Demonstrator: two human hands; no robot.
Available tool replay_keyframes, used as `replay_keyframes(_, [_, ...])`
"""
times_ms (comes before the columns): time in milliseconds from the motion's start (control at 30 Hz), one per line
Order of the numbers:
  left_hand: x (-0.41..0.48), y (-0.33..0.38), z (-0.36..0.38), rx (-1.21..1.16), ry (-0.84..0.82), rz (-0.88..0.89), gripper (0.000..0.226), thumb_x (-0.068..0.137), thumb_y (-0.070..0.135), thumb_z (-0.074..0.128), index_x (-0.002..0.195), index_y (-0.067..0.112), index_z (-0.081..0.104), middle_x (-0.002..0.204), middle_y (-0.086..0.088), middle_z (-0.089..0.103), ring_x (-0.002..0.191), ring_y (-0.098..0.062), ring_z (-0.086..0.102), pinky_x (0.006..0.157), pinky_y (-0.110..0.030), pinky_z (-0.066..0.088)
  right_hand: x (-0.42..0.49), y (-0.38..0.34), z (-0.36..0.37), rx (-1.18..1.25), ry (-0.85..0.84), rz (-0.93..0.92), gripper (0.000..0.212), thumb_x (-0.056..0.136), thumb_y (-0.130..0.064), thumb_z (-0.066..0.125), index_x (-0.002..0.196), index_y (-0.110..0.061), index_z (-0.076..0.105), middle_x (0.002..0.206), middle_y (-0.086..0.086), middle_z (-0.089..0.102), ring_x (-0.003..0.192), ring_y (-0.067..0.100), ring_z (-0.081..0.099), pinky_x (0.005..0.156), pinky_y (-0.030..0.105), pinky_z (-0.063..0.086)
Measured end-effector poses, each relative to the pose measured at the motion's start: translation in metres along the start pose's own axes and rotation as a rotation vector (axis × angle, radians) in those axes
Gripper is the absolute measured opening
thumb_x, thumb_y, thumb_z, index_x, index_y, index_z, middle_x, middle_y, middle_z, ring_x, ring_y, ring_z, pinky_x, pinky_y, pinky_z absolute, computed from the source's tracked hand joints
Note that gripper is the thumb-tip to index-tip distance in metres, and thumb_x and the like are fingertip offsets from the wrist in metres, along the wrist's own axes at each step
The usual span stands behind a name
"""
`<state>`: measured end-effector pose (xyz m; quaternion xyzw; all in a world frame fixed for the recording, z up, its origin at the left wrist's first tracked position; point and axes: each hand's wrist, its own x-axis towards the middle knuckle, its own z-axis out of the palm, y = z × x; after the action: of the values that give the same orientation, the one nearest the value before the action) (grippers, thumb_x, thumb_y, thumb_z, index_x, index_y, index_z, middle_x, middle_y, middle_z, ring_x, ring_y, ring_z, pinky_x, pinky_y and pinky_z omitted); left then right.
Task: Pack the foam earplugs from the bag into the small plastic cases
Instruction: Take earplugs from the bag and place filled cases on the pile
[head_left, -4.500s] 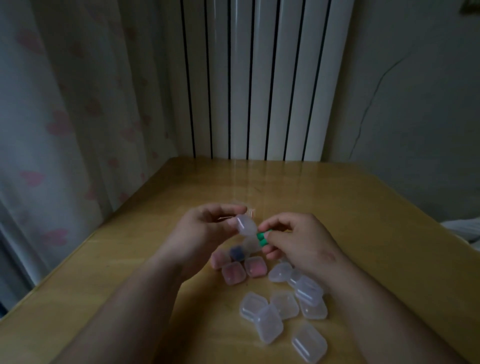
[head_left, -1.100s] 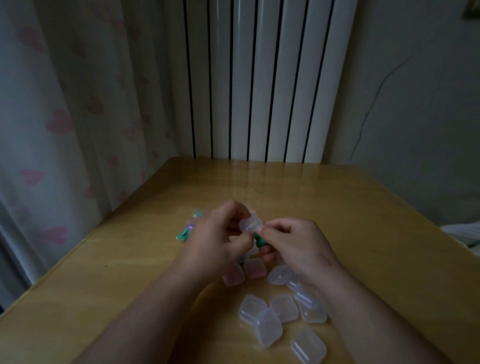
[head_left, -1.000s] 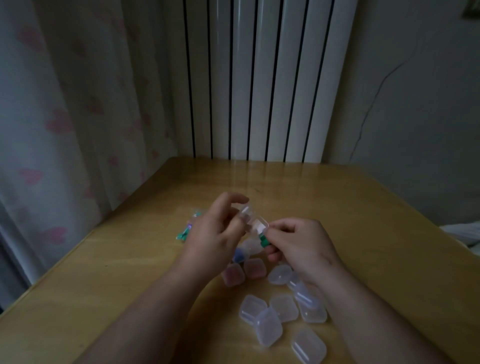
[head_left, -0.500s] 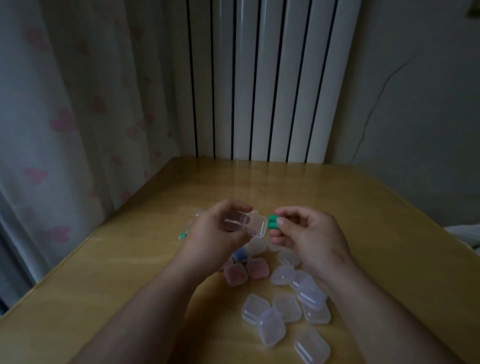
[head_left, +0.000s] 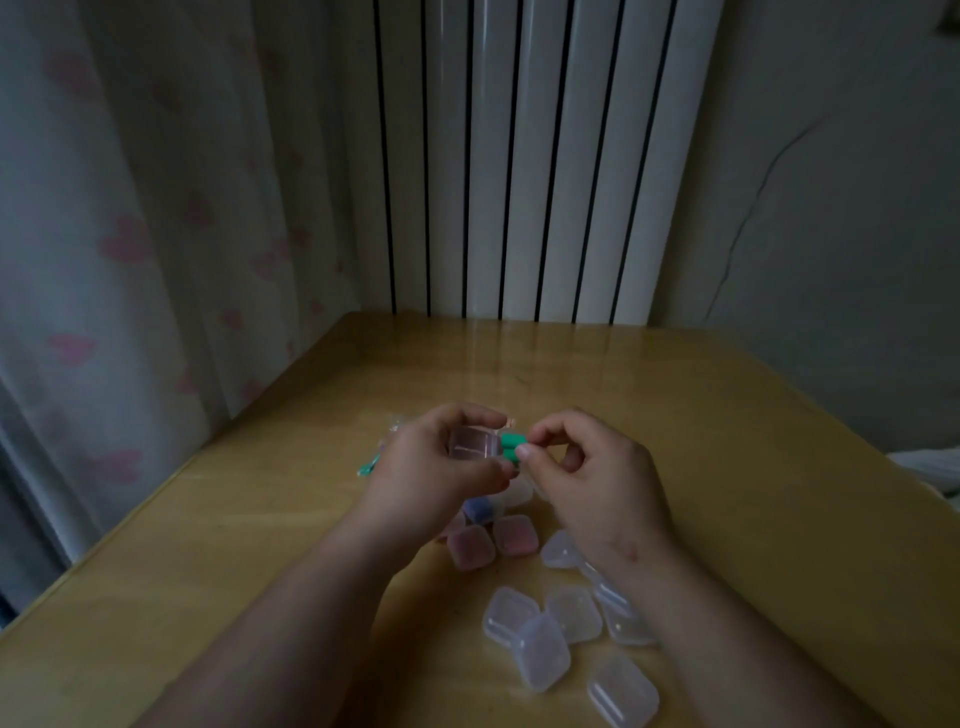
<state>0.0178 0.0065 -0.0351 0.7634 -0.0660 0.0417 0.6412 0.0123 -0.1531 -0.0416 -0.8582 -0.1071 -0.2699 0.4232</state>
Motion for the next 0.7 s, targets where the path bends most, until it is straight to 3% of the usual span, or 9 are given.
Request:
replay_keyframes(133, [-0.0008,-0.0002,-0.0012,-0.079,-0.015,-0.021,0.04,0.074,0.0,0.081,0.101,0.027,0.072,0.098,-0.003,0.072,0.085,-0.017,0.074,0.083,-0.043,0.061,-0.0006,-0.0015,0.0021,-0.136,0.079,-0.143,0.009,0.079,-0.025,0.075,0.08,-0.029,0.067,0.073,-0.02,0.05,0.07,-0.004,0.043,0.06,0.017,0.032])
replay_keyframes(233, [-0.0017,0.0009,-0.0023,-0.101,-0.027,-0.042,0.04,0.075,-0.001,0.078,0.103,0.026,0.071,0.101,-0.004,0.071,0.087,-0.017,0.073,0.082,-0.041,0.061,0.0007,-0.0004,0.0024,-0.208,0.099,-0.167,0.003,0.082,-0.027,0.073,0.084,-0.025,0.072,0.083,-0.012,0.054,0.077,0.004,0.05,0.061,0.02,0.038])
replay_keyframes(333, [-0.0015,0.0008,-0.0028,-0.084,-0.028,-0.053,0.04,0.075,0.001,0.079,0.103,0.028,0.071,0.102,-0.003,0.071,0.089,-0.018,0.073,0.081,-0.044,0.061,0.0009,0.0011,0.0027,-0.22,0.084,-0.149,0.004,0.083,-0.025,0.071,0.084,-0.023,0.075,0.08,-0.01,0.056,0.076,0.006,0.055,0.061,0.021,0.043])
replay_keyframes(400, [-0.0021,0.001,-0.0025,-0.086,-0.036,-0.052,0.04,0.075,-0.002,0.078,0.102,0.026,0.071,0.101,-0.003,0.071,0.087,-0.016,0.074,0.08,-0.041,0.061,0.0005,-0.0002,0.0029,-0.116,0.066,-0.063,0.006,0.082,-0.023,0.074,0.078,-0.026,0.071,0.077,-0.013,0.054,0.072,-0.002,0.053,0.059,0.009,0.036])
replay_keyframes(467, [-0.003,0.0027,-0.0016,-0.099,-0.053,-0.044,0.04,0.076,-0.006,0.076,0.103,0.022,0.07,0.1,-0.004,0.071,0.085,-0.015,0.073,0.078,-0.034,0.061,0.0012,0.0013,0.0029,-0.004,0.053,0.06,0.017,0.079,-0.021,0.076,0.073,-0.029,0.062,0.075,-0.013,0.054,0.068,-0.007,0.05,0.058,0.008,0.036])
replay_keyframes(567, [-0.0051,0.006,-0.0002,-0.107,-0.079,-0.03,0.041,0.076,-0.01,0.074,0.104,0.02,0.069,0.1,-0.006,0.071,0.084,-0.016,0.074,0.076,-0.03,0.061,0.0033,0.0007,-0.0007,0.173,-0.028,0.234,0.024,0.08,-0.024,0.077,0.081,-0.027,0.053,0.079,-0.007,0.063,0.063,-0.002,0.054,0.06,0.013,0.041])
replay_keyframes(700, [-0.0024,0.0026,-0.0014,-0.069,-0.072,-0.028,0.052,0.08,-0.009,0.067,0.115,0.029,0.064,0.107,-0.01,0.068,0.088,-0.022,0.073,0.082,-0.041,0.061,0.0047,-0.0009,0.0003,0.279,-0.093,0.346,0.02,0.083,-0.021,0.074,0.089,-0.024,0.055,0.08,0.003,0.072,0.074,0.016,0.068,0.065,0.029,0.05])
